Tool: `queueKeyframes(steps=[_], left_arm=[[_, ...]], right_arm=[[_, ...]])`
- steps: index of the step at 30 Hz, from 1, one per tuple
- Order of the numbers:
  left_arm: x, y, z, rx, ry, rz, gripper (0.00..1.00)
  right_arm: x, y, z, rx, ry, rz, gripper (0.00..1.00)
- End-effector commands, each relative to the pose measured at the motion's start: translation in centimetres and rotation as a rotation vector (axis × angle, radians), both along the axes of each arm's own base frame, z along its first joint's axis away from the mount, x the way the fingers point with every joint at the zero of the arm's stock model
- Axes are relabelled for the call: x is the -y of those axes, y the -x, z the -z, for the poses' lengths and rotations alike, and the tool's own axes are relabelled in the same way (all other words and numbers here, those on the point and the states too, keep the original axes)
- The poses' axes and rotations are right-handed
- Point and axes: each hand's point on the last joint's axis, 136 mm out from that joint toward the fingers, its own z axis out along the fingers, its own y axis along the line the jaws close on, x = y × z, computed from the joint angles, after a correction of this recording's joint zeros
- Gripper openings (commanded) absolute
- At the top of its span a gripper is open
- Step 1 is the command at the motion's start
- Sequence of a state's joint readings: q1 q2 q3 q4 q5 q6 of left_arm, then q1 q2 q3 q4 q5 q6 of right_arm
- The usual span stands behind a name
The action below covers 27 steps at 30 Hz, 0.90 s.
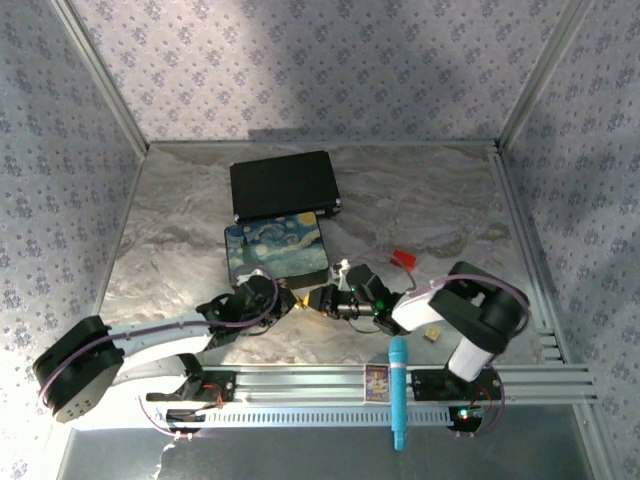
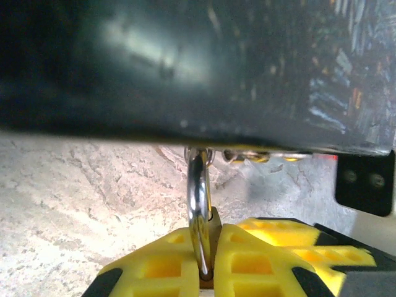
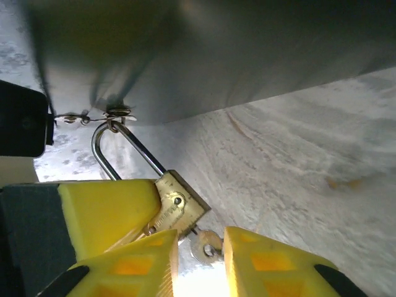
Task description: Unlock the padlock with the key
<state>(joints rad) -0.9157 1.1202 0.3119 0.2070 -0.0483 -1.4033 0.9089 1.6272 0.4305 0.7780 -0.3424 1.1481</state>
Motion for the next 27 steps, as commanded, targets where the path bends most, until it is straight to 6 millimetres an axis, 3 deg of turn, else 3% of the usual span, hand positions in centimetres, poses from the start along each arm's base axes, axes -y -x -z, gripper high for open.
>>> queueKeyframes(steps=[1, 6, 7, 8, 10, 13, 15, 16, 27], left_arm=[[0.3, 0.5, 0.5, -0.077, 0.032, 0.007, 0.00], [0.4, 0.4, 0.4, -0.071, 0.027, 0.013, 0.00], [0.4, 0.5, 0.4, -0.074, 0.014, 0.019, 0.00], [0.3, 0.5, 0.3, -0.077, -0.003, 0.024, 0.00], [0.1, 0.7, 0.2, -0.088, -0.037, 0.040, 0.00], [0.3, 1.0, 0.1, -0.097, -0.044, 0.064, 0.00], [0.5, 1.2, 0.0, -0.103, -0.048, 0.080, 0.00], [0.5, 1.3, 0.0, -0.106, -0.050, 0.087, 0.00], [1.4, 1.9, -1.1, -0.096, -0.024, 0.132, 0.00]], right_arm=[[3.3, 0.8, 3.1, 0.070, 0.284, -0.030, 0.32], [5.4, 1.2, 2.8, 0.231, 0.467, -0.136, 0.38], [5.7, 1.2, 2.5, 0.294, 0.524, -0.169, 0.44], [6.1, 1.2, 2.1, 0.382, 0.611, -0.212, 0.60], [7.0, 0.4, 1.0, 0.493, 0.750, -0.204, 0.72], [6.3, 0.2, -0.7, 0.661, 0.803, -0.288, 0.69], [4.9, 0.5, -1.5, 0.810, 0.778, -0.357, 0.51], [4.3, 0.8, -1.6, 0.876, 0.764, -0.389, 0.48], [0.4, 1.0, -0.5, 1.090, 0.813, -0.464, 0.47]])
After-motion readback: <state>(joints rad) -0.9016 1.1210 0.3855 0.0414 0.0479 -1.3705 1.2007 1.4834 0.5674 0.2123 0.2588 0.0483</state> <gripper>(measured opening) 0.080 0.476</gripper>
